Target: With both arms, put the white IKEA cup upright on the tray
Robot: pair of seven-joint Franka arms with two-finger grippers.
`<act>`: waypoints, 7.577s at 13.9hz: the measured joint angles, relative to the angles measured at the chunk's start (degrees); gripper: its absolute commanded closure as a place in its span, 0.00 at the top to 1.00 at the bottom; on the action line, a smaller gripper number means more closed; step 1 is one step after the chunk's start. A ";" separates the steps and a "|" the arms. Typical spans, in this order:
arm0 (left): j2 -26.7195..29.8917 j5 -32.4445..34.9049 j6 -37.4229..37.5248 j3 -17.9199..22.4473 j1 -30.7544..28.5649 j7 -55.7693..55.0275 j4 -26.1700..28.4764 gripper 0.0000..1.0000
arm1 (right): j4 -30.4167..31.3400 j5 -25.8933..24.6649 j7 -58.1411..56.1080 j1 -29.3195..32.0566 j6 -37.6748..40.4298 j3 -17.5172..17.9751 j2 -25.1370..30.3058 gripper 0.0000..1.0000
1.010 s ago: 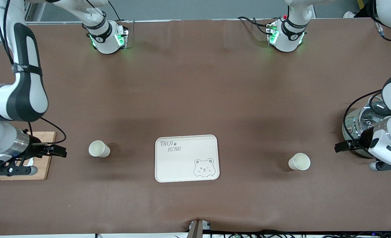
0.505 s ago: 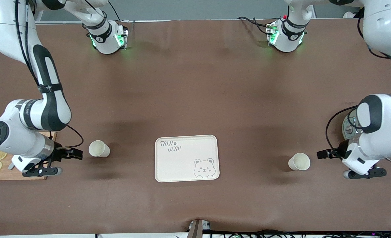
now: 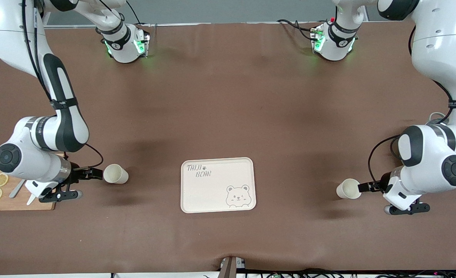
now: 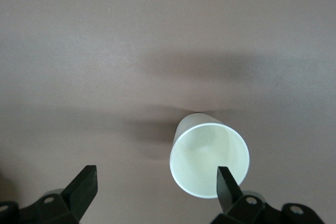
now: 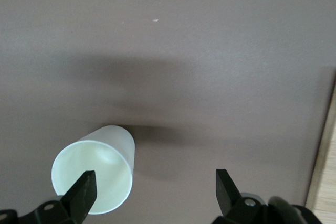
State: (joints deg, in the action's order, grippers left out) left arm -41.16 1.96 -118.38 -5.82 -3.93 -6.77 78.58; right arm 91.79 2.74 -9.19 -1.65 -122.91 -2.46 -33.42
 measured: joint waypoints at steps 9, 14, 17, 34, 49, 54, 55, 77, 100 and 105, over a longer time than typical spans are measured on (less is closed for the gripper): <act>-4.25 0.00 -2.26 -0.02 0.47 0.00 -0.02 1.00 | 2.79 0.00 -0.17 -0.74 -0.10 0.07 -0.07 1.00; -4.54 0.00 -2.48 -0.01 0.76 0.00 -0.04 0.49 | 3.77 0.00 -0.19 -1.52 -1.84 0.17 -0.80 1.00; -4.54 0.00 -2.53 -0.01 0.76 0.00 -0.08 0.27 | 3.79 0.01 -0.19 -1.56 -4.10 0.18 -2.03 1.00; -2.20 0.00 -2.94 -1.03 3.57 -12.43 -2.00 0.00 | 3.49 1.58 -0.13 -3.05 -7.16 0.36 -3.73 0.00; -1.77 0.00 -2.92 -1.65 21.06 -45.49 -4.85 0.00 | -9.88 7.21 16.44 -8.43 6.90 0.95 -3.51 0.00; -1.66 -0.07 -2.91 -1.73 25.11 -52.77 -6.30 0.00 | -11.21 7.21 32.94 -18.96 6.43 0.97 -3.62 0.00; -1.66 -0.47 -2.91 -1.80 25.80 -54.38 -6.53 0.00 | -11.21 7.21 34.69 -20.27 5.78 0.95 -3.79 0.00; -10.10 -4.67 -13.30 -1.48 31.73 -66.24 -6.63 0.68 | -11.17 7.19 39.92 -25.17 -10.24 0.30 -13.84 1.00; 8.55 0.64 4.06 -0.26 17.96 -40.73 -3.85 1.00 | -14.74 -0.01 18.82 -9.20 46.11 -1.50 27.25 1.00; 14.24 0.65 8.12 -0.13 10.15 -27.13 -0.67 1.00 | -12.39 -0.79 5.88 5.69 42.75 -1.72 28.82 1.00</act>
State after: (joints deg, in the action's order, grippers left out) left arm -26.91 2.62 -110.26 -5.95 6.22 -33.90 77.91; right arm 79.39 1.94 -3.30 4.04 -80.16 -4.18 -4.60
